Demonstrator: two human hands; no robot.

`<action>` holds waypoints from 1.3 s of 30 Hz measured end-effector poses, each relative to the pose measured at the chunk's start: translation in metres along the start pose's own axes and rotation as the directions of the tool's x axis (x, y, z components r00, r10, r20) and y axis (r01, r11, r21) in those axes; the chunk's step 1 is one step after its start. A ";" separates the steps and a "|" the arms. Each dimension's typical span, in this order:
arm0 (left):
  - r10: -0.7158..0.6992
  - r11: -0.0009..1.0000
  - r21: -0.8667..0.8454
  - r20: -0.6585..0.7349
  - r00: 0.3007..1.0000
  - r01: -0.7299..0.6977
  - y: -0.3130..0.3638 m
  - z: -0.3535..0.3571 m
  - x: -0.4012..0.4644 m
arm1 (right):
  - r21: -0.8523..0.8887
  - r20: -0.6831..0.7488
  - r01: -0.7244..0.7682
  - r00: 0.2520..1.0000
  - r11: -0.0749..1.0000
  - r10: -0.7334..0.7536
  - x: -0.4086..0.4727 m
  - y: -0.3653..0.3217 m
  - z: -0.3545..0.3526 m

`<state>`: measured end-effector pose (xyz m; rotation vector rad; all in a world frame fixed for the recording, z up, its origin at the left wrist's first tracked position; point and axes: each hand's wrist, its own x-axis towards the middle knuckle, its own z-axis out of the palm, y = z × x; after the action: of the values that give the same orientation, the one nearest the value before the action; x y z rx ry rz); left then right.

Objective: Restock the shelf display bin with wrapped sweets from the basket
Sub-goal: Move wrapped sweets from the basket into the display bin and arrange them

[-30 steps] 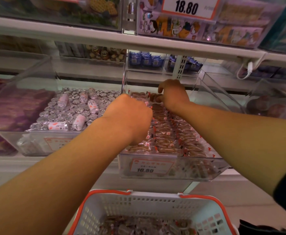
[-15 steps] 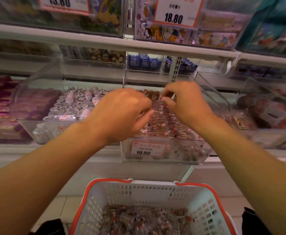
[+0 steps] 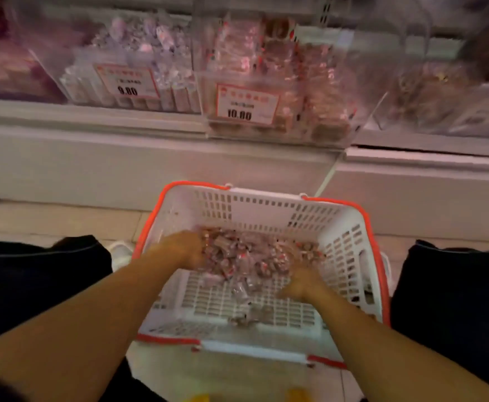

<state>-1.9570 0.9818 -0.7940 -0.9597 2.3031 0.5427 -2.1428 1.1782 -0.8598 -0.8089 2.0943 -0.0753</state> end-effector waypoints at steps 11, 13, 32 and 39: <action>-0.452 0.200 -0.933 0.184 0.873 0.301 0.008 0.119 0.072 | 0.563 -0.172 -0.162 0.936 0.810 0.307 0.068 0.021 0.044; -0.541 0.066 -0.957 0.202 0.817 0.281 0.012 0.119 0.087 | 0.532 -0.151 -0.125 0.959 0.837 0.239 0.080 0.008 0.047; -0.348 0.086 -0.953 0.244 0.905 0.290 0.055 0.149 0.093 | 0.611 -0.076 -0.140 0.969 0.779 0.235 0.087 -0.003 0.068; -0.289 0.104 -0.921 0.334 0.897 0.376 0.054 0.143 0.074 | 0.797 0.222 -0.305 0.950 0.521 0.218 0.061 0.007 0.061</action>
<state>-1.9888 1.0601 -0.9415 -1.9212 1.2739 1.9425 -2.1257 1.1632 -0.9434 0.1026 1.7499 -0.7915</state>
